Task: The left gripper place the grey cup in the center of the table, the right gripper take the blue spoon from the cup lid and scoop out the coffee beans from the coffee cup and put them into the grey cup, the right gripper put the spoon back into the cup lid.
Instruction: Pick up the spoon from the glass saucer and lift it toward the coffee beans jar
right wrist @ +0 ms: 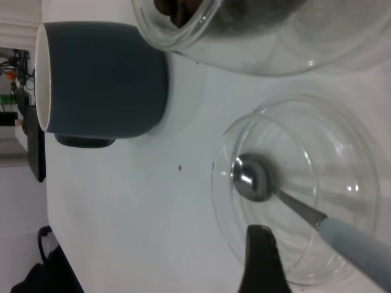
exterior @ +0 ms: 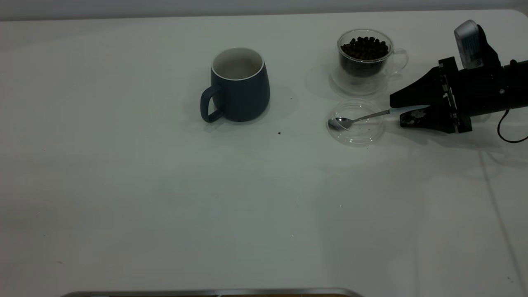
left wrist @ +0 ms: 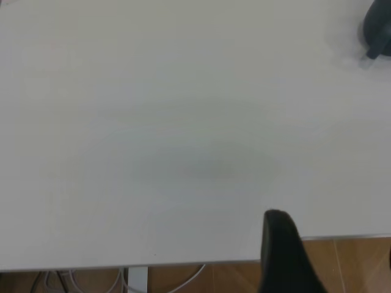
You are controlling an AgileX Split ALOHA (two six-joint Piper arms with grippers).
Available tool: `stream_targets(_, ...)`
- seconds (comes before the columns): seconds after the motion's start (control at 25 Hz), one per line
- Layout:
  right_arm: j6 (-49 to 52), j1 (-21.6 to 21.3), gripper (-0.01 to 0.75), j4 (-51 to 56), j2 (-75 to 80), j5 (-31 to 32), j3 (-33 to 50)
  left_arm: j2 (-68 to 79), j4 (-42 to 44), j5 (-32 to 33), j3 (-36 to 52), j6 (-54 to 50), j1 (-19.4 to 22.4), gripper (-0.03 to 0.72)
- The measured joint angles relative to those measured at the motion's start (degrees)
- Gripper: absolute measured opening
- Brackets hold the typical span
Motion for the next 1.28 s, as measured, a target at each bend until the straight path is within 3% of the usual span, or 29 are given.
stream_targets(0.84, -1.48, 0.00, 0.500, 3.01, 0.44, -0.24, -0.17, 0.00, 0.00, 0.00, 0.00, -0.05, 0.00, 0.475)
stream_targets(1.0, -1.48, 0.00, 0.408, 2.83, 0.44, -0.24, -0.17, 0.00, 0.00, 0.00, 0.00, -0.05, 0.00, 0.475)
stream_targets(1.28, -1.62, 0.00, 0.155, 1.89, 0.44, 0.62, -0.17, 0.00, 0.00, 0.00, 0.00, -0.05, 0.00, 0.475)
